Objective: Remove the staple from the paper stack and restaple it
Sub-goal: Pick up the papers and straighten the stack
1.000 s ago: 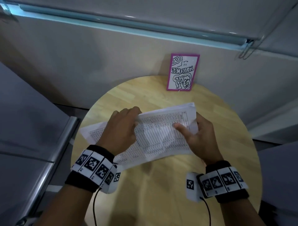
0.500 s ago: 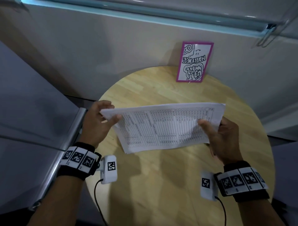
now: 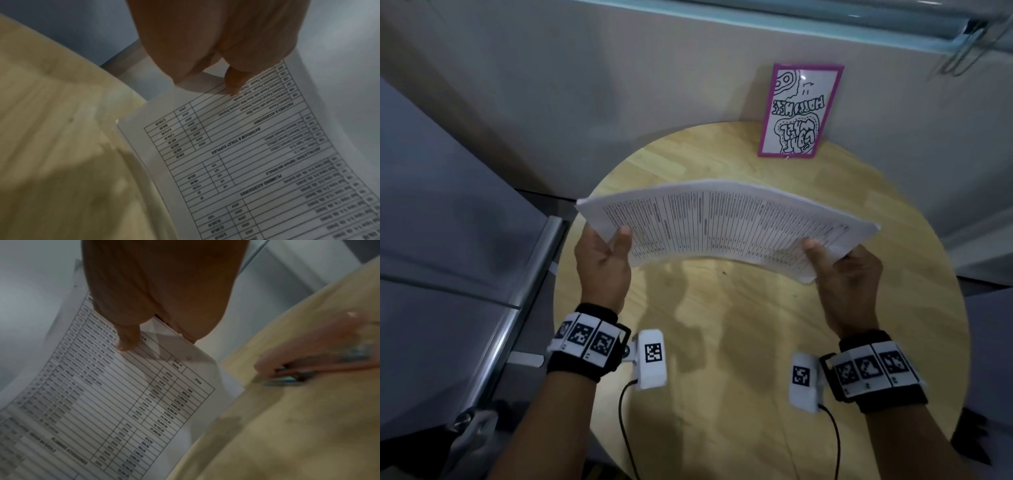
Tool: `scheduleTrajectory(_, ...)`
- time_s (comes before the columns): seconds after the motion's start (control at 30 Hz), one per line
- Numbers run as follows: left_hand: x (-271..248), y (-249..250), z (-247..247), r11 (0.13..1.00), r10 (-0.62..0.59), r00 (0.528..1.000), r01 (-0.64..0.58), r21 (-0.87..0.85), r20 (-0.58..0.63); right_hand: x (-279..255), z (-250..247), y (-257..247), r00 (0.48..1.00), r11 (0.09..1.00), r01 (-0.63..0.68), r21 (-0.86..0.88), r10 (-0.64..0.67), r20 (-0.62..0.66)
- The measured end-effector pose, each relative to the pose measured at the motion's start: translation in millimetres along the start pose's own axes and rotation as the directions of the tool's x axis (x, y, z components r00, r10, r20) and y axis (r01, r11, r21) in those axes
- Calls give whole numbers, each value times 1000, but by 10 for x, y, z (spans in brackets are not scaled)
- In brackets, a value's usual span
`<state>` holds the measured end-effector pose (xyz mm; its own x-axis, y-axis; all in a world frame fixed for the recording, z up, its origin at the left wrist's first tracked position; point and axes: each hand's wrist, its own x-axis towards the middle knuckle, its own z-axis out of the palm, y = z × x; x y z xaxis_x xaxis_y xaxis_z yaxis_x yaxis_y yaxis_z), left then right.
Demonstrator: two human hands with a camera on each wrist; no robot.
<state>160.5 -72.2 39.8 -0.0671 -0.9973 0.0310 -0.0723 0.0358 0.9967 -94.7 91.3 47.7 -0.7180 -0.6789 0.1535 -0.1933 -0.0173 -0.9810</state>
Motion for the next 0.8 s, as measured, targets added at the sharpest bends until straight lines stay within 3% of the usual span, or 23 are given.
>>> scheduleTrajectory(0.2, -279, -369, 122, 992, -125, 989, 126, -5, 73, -231, 55, 476, 983, 980, -186, -72, 186, -6)
scheduleTrajectory(0.4, -199, -361, 131, 994, -99, 994, 101, -45, 45, -166, 103, 463, 977, 979, -194, -57, 188, -97)
scheduleTrajectory(0.53, -258, -501, 179, 986, -160, 985, 155, 65, 70, -214, 122, 632, 956, 957, -286, -58, 280, -92)
scheduleTrajectory(0.7, -288, -561, 178, 984, -154, 987, 150, 93, 42, -212, 159, 695, 946, 949, -311, -41, 306, -106)
scheduleTrajectory(0.8, -327, -560, 175, 970, -186, 982, 180, 164, 23, -226, 224, 721, 912, 917, -388, -93, 368, -181)
